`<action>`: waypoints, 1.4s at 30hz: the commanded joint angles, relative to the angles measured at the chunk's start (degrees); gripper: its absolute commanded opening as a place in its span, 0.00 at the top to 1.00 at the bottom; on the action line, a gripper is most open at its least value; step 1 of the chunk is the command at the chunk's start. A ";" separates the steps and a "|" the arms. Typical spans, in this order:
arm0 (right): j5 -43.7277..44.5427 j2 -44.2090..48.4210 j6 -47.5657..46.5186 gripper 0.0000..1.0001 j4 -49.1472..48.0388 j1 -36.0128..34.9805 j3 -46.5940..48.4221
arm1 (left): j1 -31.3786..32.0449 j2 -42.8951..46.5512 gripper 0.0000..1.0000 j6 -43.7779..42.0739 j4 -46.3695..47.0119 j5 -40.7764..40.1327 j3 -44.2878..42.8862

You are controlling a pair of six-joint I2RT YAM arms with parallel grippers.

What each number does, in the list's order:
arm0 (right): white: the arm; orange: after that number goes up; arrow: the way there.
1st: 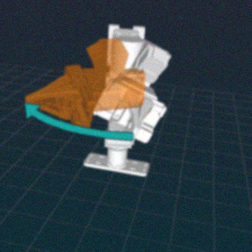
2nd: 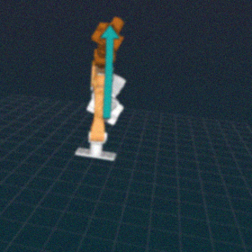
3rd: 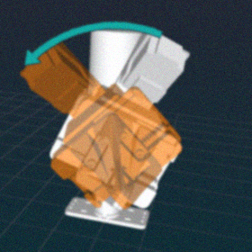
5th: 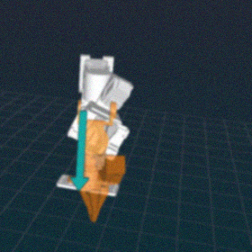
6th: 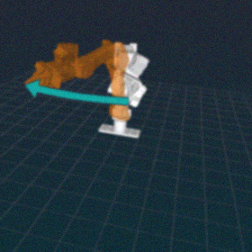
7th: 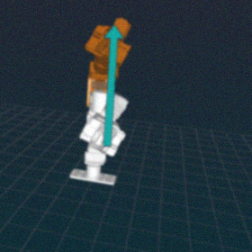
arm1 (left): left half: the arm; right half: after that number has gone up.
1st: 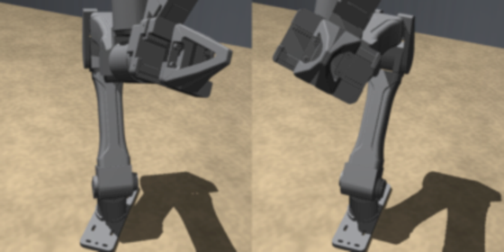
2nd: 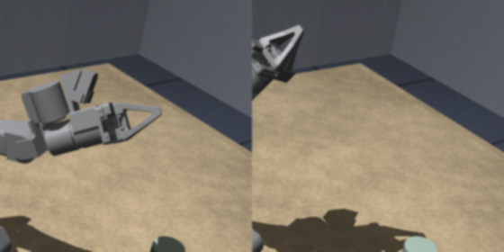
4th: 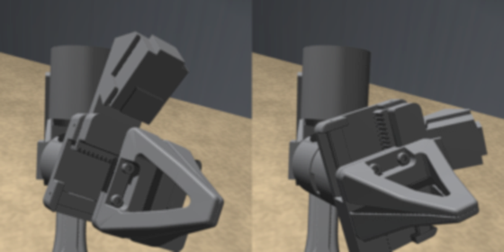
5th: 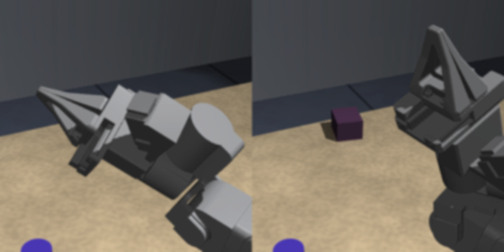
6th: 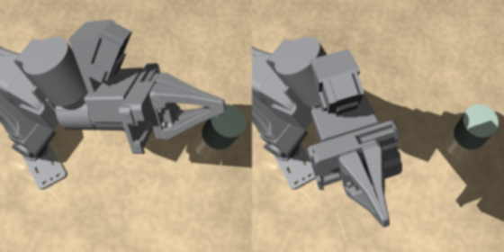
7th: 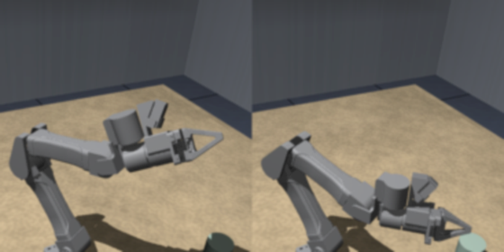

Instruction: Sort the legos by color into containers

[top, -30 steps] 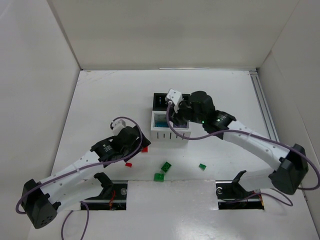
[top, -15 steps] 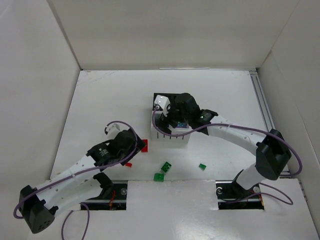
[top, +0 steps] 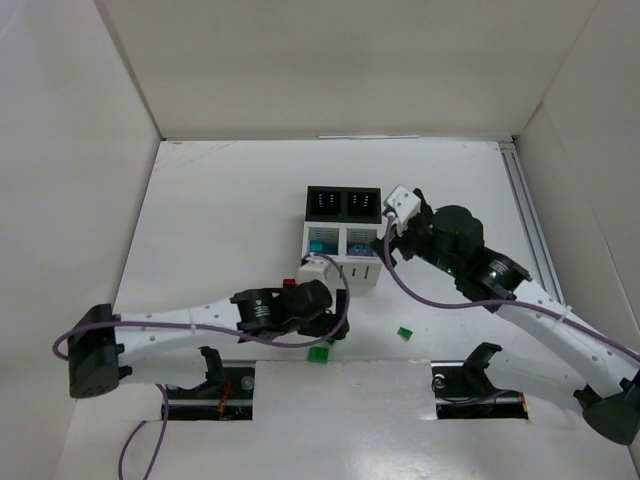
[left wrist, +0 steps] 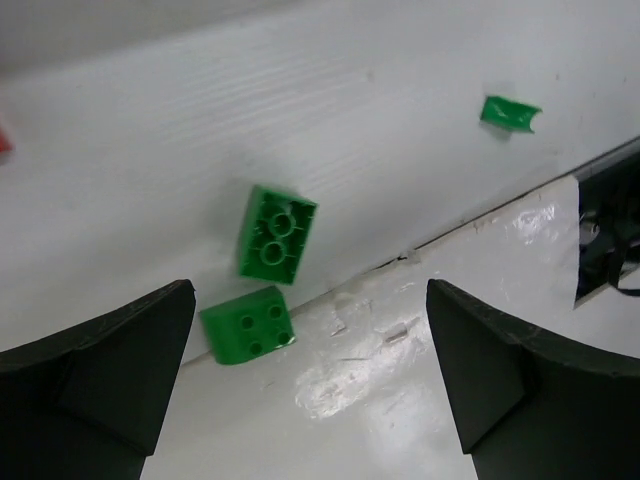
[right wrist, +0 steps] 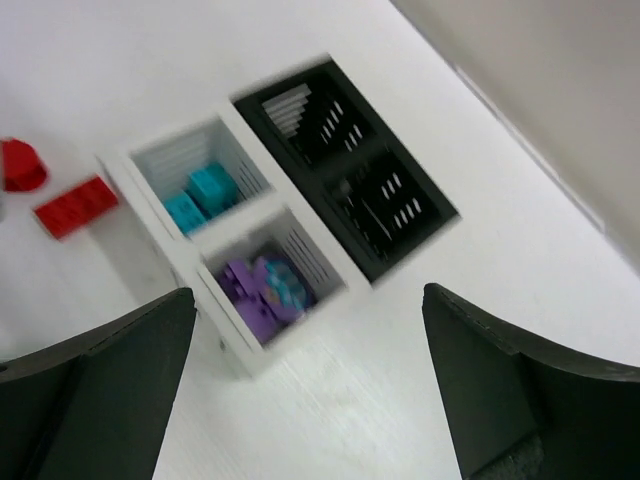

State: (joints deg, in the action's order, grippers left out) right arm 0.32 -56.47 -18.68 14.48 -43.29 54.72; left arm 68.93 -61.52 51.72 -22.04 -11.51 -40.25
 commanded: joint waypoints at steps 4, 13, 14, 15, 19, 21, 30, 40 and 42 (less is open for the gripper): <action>4.17 9.26 2.86 0.00 9.60 7.07 -7.16 | 5.51 -14.83 0.00 -8.30 1.92 -4.84 -6.51; 5.48 16.56 2.86 0.00 16.54 12.53 -9.54 | 5.52 -21.36 0.07 -11.73 5.43 -4.76 -7.39; 5.48 17.17 2.86 0.00 16.55 12.53 -9.54 | 5.52 -21.89 0.09 -12.52 5.43 -4.75 -7.39; 5.48 17.18 2.86 0.00 17.07 13.05 -9.54 | 5.52 -21.89 0.12 -12.53 5.95 -4.75 -7.39; 6.62 17.71 2.86 0.00 17.07 13.05 -9.54 | 5.52 -24.08 0.29 -12.00 5.35 -4.23 -6.87; 6.63 17.71 2.86 0.00 17.07 13.05 -9.54 | 5.52 -25.40 0.32 -11.39 4.82 -4.22 -6.86; 9.08 18.23 3.91 0.00 19.97 13.58 -9.54 | 5.52 -26.56 0.77 -10.33 2.53 -4.75 -10.27; 10.06 18.76 11.64 0.00 22.61 13.58 -14.99 | 3.34 -22.95 0.82 -20.07 -3.97 -17.22 -28.82; 8.83 18.24 12.26 0.00 21.73 13.58 -16.83 | -0.18 -22.95 0.82 -23.93 -3.36 -16.45 -33.30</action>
State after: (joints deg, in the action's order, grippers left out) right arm 9.78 -38.28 -9.78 36.51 -30.02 39.18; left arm 72.64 -87.85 34.17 -24.32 -23.42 -67.96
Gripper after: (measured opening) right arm 0.994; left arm 0.330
